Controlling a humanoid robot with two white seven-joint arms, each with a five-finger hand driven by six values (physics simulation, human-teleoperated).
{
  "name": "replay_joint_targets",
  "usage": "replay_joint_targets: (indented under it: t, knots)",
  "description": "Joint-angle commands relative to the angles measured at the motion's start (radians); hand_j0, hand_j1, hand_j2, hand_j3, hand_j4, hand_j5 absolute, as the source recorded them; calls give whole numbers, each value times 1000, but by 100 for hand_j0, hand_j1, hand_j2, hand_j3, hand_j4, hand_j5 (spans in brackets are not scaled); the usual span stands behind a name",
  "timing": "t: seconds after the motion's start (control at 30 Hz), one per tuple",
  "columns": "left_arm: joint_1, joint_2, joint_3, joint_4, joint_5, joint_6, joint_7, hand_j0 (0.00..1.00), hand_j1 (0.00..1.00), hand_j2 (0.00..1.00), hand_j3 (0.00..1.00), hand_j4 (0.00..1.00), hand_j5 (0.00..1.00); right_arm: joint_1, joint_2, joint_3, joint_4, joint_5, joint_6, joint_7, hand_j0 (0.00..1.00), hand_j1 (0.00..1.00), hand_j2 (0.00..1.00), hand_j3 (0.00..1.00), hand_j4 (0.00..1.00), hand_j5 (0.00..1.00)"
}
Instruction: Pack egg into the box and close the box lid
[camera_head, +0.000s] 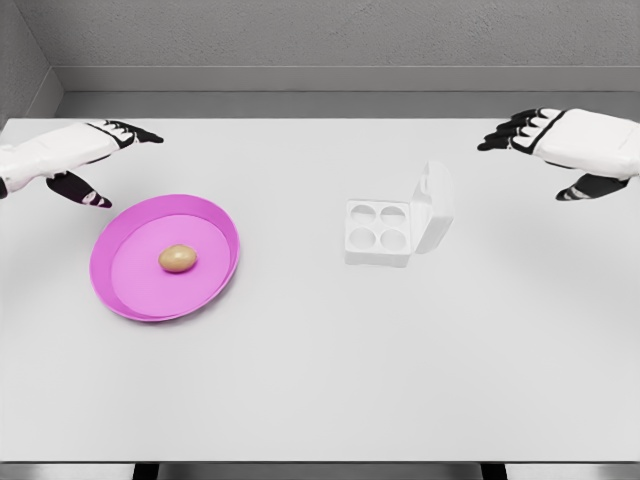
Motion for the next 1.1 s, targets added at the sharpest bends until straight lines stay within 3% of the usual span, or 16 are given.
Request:
replay_joint_targets:
  t: [0.0, 0.1, 0.17, 0.3, 0.37, 0.6, 0.83, 1.07]
  knots:
    - [0, 1, -2, -3, 7, 1, 1, 100, 100, 100, 100, 100, 100, -2, 4, 4, -4, -1, 3, 0, 100, 100, 100, 100, 100, 100]
    - [6, 18, -3, -81, 10, 1, 1, 100, 100, 100, 100, 100, 100, 0, -2, -3, -3, -5, 3, 0, 100, 100, 100, 100, 100, 100]
    - [18, 84, -29, -146, 19, 1, 11, 100, 100, 100, 100, 100, 100, 24, -4, -5, 10, -5, 3, 0, 100, 100, 100, 100, 100, 100]
    - [44, 121, -66, -206, 34, 1, 11, 100, 100, 100, 100, 100, 100, 67, -6, 0, 94, 6, 3, 0, 100, 100, 100, 100, 100, 100]
    - [66, 130, -80, -266, 31, 1, 5, 100, 100, 100, 100, 100, 100, 72, -1, 7, 111, 67, 3, 0, 100, 100, 100, 100, 100, 100]
    - [80, 87, -167, -266, 25, 1, -4, 100, 100, 100, 100, 100, 100, 72, 19, 56, 157, 95, 3, 0, 100, 100, 100, 100, 100, 100]
    - [101, 51, -166, -258, 8, 1, -16, 100, 100, 100, 100, 100, 100, 71, 31, 75, 168, 124, 3, 0, 100, 100, 100, 100, 100, 100]
    - [104, 49, -167, -259, -9, 1, -21, 93, 93, 93, 93, 93, 93, 71, 28, 92, 168, 122, 3, 0, 100, 100, 100, 100, 100, 100]
